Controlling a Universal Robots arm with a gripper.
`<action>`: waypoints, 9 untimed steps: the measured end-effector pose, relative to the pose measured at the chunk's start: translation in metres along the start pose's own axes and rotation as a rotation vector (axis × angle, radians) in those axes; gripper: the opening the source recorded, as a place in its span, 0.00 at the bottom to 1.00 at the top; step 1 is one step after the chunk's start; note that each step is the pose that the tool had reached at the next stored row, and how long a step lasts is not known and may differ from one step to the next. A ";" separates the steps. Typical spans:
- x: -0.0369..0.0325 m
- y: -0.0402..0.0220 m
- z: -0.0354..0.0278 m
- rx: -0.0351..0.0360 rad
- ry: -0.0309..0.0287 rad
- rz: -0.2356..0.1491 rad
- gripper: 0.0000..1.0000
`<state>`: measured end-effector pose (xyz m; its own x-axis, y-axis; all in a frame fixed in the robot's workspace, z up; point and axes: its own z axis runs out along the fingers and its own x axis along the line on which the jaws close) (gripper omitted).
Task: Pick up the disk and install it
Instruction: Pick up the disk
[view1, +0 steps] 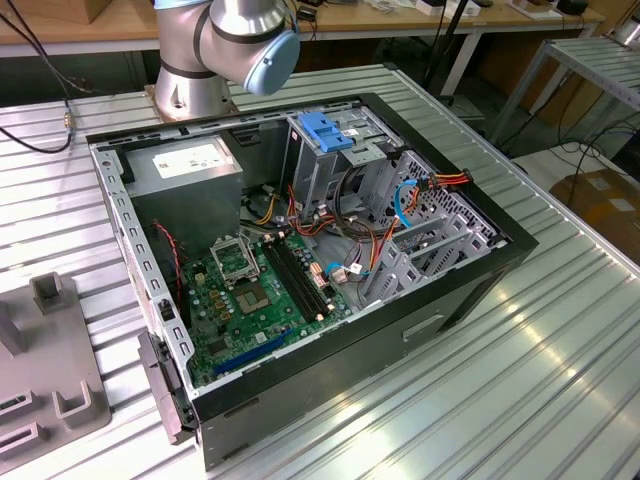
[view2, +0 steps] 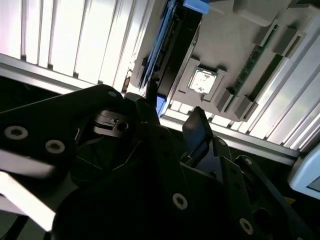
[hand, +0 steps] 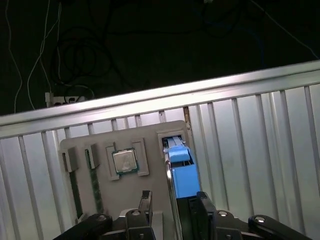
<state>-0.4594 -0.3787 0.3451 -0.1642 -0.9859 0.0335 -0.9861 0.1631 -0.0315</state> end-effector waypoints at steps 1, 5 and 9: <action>-0.0001 0.0001 0.0005 0.0001 -0.0012 -0.012 0.48; -0.0010 0.0004 0.0024 0.0015 -0.0038 -0.060 0.48; -0.0025 0.0023 0.0048 0.0028 -0.0051 -0.100 0.48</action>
<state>-0.4612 -0.3760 0.3402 -0.0643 -0.9974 0.0316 -0.9975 0.0634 -0.0309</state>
